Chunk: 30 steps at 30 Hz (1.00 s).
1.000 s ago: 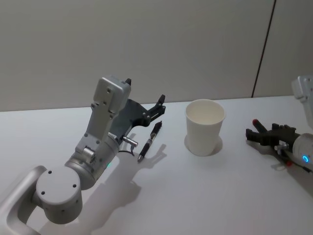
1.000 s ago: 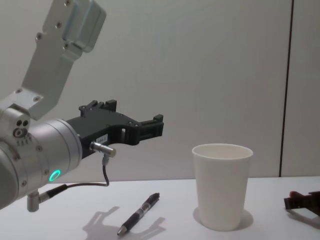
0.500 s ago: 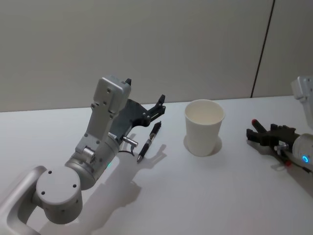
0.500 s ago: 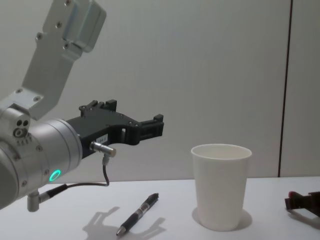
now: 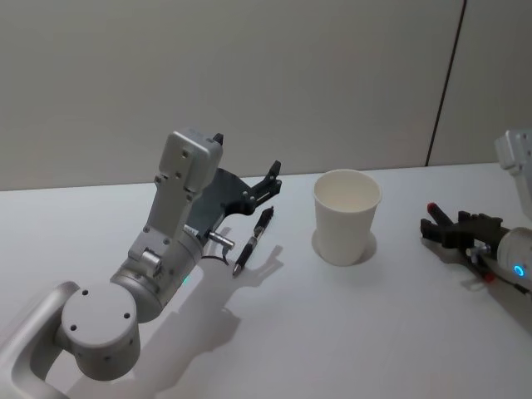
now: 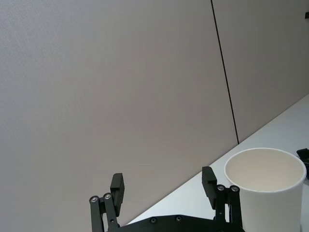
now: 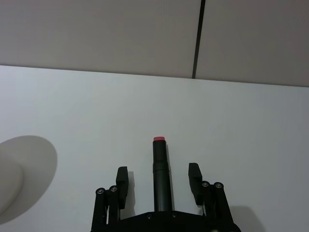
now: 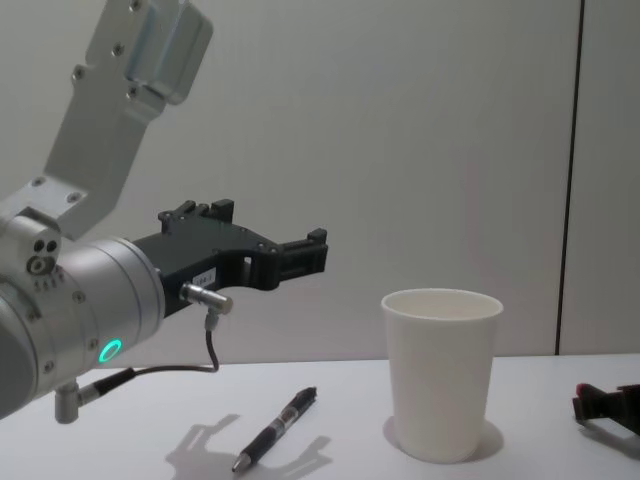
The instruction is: Place the pen into the pen holder.
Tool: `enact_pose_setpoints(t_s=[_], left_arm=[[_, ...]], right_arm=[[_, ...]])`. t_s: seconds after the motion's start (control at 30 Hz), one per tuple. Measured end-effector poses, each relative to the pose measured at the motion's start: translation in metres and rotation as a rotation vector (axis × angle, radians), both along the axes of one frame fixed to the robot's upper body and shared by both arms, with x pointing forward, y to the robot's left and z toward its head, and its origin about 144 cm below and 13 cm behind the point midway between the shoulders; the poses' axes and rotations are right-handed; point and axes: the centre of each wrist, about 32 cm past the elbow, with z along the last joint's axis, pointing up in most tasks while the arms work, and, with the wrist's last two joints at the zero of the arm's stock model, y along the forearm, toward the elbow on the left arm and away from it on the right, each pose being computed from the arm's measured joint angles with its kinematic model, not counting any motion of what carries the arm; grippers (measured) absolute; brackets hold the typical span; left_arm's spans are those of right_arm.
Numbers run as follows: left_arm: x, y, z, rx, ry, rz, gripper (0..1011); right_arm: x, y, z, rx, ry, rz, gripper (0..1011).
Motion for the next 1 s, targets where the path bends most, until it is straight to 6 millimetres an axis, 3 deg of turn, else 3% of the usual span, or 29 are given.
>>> enact_pose_setpoints(t_s=[1.0], left_arm=[[0.0,0.0,0.0,0.0,0.0,0.0,1001]], right_arm=[[0.0,0.0,0.0,0.0,0.002,0.0,579]])
